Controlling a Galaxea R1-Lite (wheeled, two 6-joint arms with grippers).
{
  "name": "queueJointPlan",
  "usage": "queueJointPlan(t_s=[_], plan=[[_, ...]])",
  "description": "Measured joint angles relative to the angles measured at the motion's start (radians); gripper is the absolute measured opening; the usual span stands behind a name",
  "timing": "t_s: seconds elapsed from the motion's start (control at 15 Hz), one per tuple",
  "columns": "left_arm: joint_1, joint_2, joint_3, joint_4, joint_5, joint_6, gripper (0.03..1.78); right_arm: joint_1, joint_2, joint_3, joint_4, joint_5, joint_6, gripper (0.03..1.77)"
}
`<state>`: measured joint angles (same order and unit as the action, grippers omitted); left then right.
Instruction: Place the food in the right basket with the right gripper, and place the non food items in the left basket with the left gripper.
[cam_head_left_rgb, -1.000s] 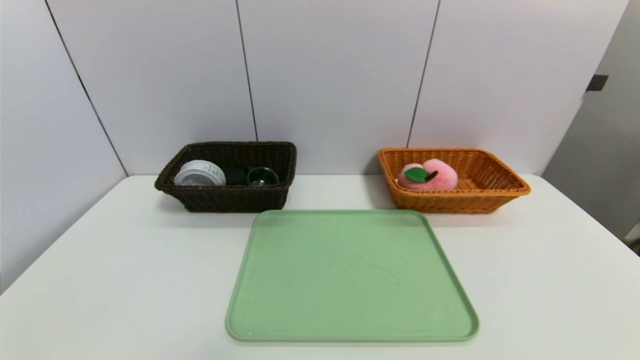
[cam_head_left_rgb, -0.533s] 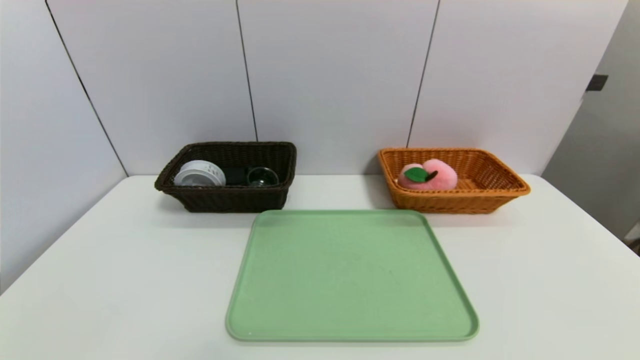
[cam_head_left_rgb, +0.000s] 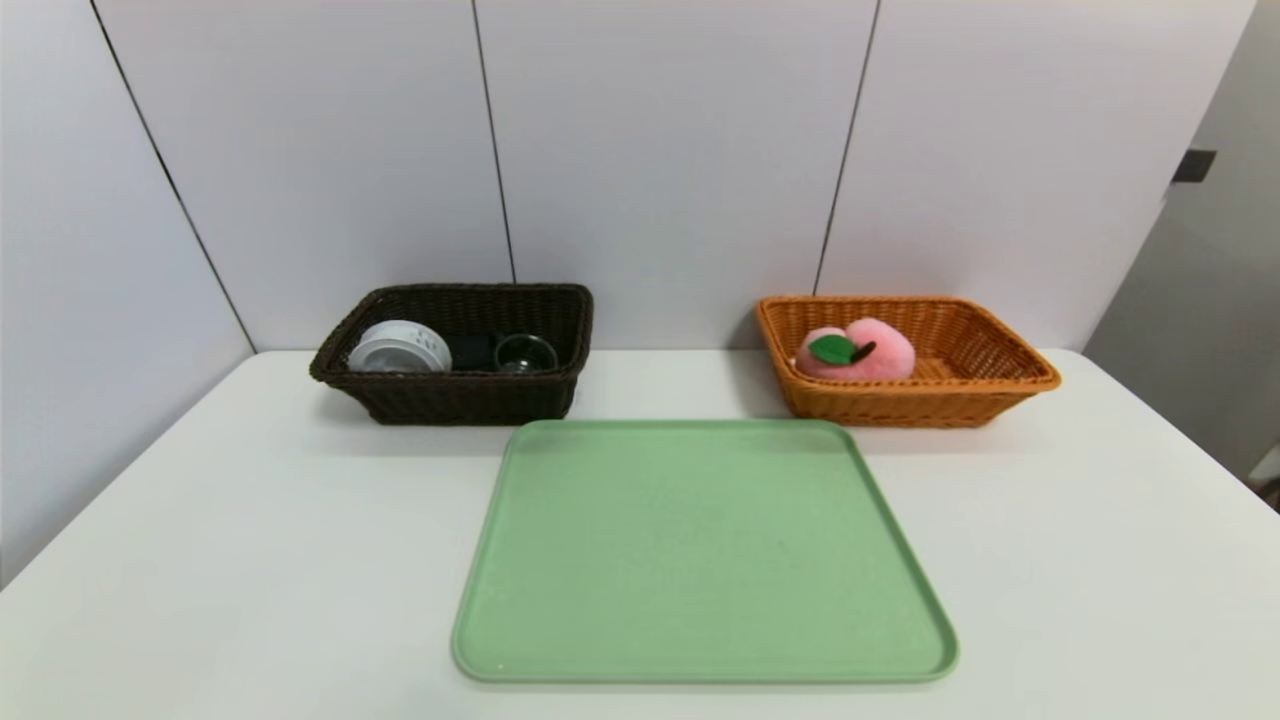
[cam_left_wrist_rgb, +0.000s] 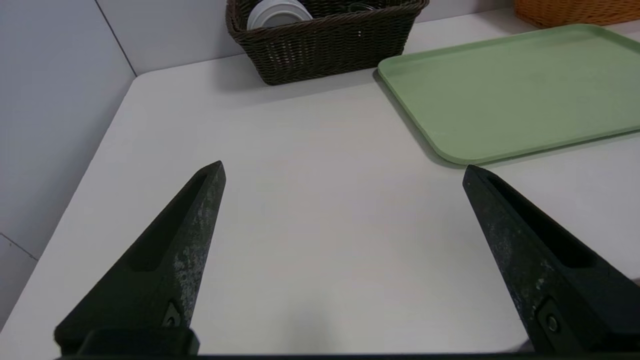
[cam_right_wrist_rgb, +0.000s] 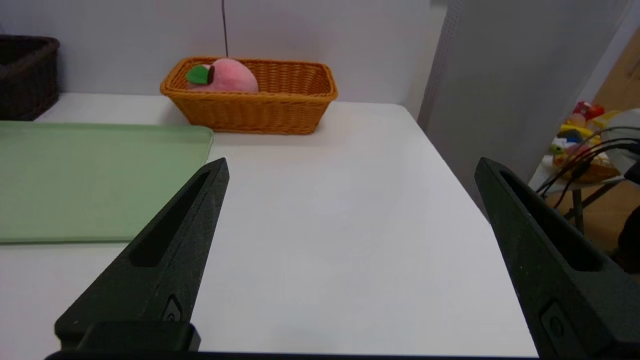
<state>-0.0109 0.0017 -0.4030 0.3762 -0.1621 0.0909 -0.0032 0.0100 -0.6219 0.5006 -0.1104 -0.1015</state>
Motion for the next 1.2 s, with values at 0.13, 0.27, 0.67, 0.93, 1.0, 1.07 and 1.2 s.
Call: queueJointPlan(t_s=[0.13,0.27,0.67,0.93,1.0,1.07,1.2], plan=[[0.000,0.000,0.102,-0.096,0.027,0.000,1.69,0.000,-0.008,0.117,-0.123,-0.003,-0.001,1.69],[0.000,0.000,0.198,-0.167,0.036,0.000,1.69,0.000,-0.011,0.246,-0.249,-0.004,-0.011,1.69],[0.000,-0.001,0.323,-0.260,0.038,-0.044,1.69,0.000,-0.011,0.581,-0.592,-0.031,-0.044,1.69],[0.000,-0.001,0.330,-0.260,0.106,-0.067,1.69,0.000,-0.011,0.612,-0.595,0.086,-0.040,1.69],[0.000,-0.001,0.333,-0.260,0.129,-0.066,1.69,0.000,-0.011,0.618,-0.565,0.119,-0.037,1.69],[0.000,-0.001,0.335,-0.260,0.135,-0.066,1.69,0.000,-0.011,0.620,-0.541,0.132,-0.037,1.69],[0.000,-0.001,0.351,-0.264,0.156,-0.067,1.69,0.000,-0.011,0.621,-0.501,0.137,-0.040,1.69]])
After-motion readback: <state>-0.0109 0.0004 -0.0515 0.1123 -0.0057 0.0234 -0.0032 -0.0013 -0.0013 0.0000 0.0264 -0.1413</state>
